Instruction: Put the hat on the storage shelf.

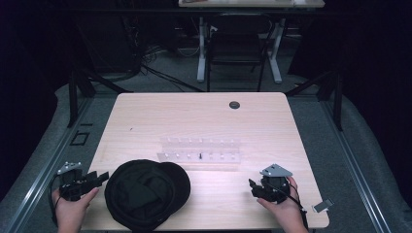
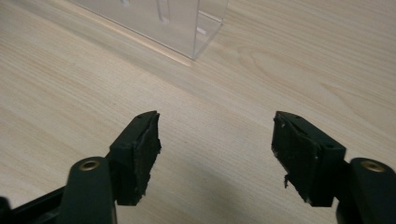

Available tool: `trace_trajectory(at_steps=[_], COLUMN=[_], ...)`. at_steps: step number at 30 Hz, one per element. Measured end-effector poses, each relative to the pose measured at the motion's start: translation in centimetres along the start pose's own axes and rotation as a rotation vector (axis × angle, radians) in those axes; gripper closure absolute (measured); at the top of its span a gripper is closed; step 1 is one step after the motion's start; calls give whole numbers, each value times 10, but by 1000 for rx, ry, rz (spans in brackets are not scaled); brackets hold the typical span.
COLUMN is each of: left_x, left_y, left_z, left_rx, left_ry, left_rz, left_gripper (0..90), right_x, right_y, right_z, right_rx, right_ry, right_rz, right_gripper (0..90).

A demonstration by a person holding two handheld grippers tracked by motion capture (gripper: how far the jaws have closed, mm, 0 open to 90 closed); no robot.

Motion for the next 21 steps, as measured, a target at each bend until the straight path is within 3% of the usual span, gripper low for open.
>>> trace_trajectory(at_steps=[2,4,6,10,14,17,18,21], left_x=[0,0,0,3,6,8,9,9], left_y=[0,0,1,0,3,4,5,8], left_z=[1,2,2,2,-2,-4,-8,-11], left_rx=[5,7,11,13,12,4,16,0], left_ry=[-20,-15,-4,-26,-36,-51,-39,-18], left_rz=[-35,-52,-48,-50,-21,-28,-9,13], left_gripper=[466,514,559,564,562,580,609,648], right_x=[2,5,7,9,8,7,7,6], right_y=[-1,-1,-2,-1,1,2,3,4], right_z=[1,3,6,7,7,5,3,2], right_rx=[1,-18,-22,-11,-3,0,33,37], right_ry=[-6,-1,-1,-3,-8,-20,8,-8], right_rz=[5,16,41,51,41,31,41,20], right_gripper=[371,409,440,485,504,504,519,540])
Point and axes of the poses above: each handheld gripper's, and its own axes: y roughly backward along the jaws, z roughly out of its underside, x roughly to its right, the point moved 5 cm from there along -y, roughly forward along the jaws, and after that the axes turned 15 degrees about -y, right-handed, at the moved point
